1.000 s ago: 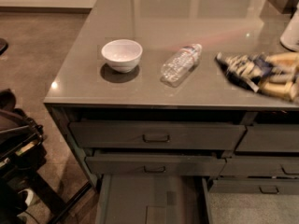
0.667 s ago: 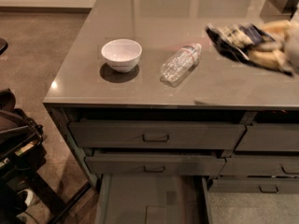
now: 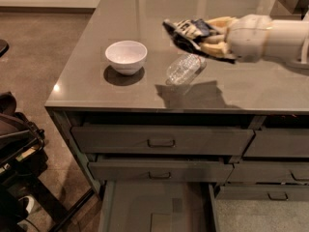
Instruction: Pick blue chip bag from bottom drawer and place on counter
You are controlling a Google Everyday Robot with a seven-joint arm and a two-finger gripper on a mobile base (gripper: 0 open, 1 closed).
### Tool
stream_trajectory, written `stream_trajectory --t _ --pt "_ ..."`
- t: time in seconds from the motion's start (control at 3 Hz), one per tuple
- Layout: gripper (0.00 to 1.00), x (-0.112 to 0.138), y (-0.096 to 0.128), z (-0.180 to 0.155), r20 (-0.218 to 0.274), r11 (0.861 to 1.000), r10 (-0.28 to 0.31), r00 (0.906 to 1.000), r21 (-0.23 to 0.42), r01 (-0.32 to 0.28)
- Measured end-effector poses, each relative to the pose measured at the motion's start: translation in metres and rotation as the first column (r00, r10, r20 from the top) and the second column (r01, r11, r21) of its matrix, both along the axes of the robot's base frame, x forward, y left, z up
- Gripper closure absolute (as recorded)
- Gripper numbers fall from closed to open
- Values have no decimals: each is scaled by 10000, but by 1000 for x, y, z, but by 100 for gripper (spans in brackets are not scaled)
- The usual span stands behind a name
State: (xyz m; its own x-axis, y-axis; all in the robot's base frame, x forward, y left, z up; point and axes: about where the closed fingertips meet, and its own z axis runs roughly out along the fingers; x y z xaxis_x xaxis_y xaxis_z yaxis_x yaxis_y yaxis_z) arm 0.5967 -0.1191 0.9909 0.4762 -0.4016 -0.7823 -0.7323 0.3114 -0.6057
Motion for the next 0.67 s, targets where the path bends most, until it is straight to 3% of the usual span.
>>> stream_trajectory --t 0.33,0.67 --pt "100 20 7 -46 -493 9999 -108 9987 -64 105" --pt "85 25 -7 -95 -1018 9985 -500 9935 -254 477"
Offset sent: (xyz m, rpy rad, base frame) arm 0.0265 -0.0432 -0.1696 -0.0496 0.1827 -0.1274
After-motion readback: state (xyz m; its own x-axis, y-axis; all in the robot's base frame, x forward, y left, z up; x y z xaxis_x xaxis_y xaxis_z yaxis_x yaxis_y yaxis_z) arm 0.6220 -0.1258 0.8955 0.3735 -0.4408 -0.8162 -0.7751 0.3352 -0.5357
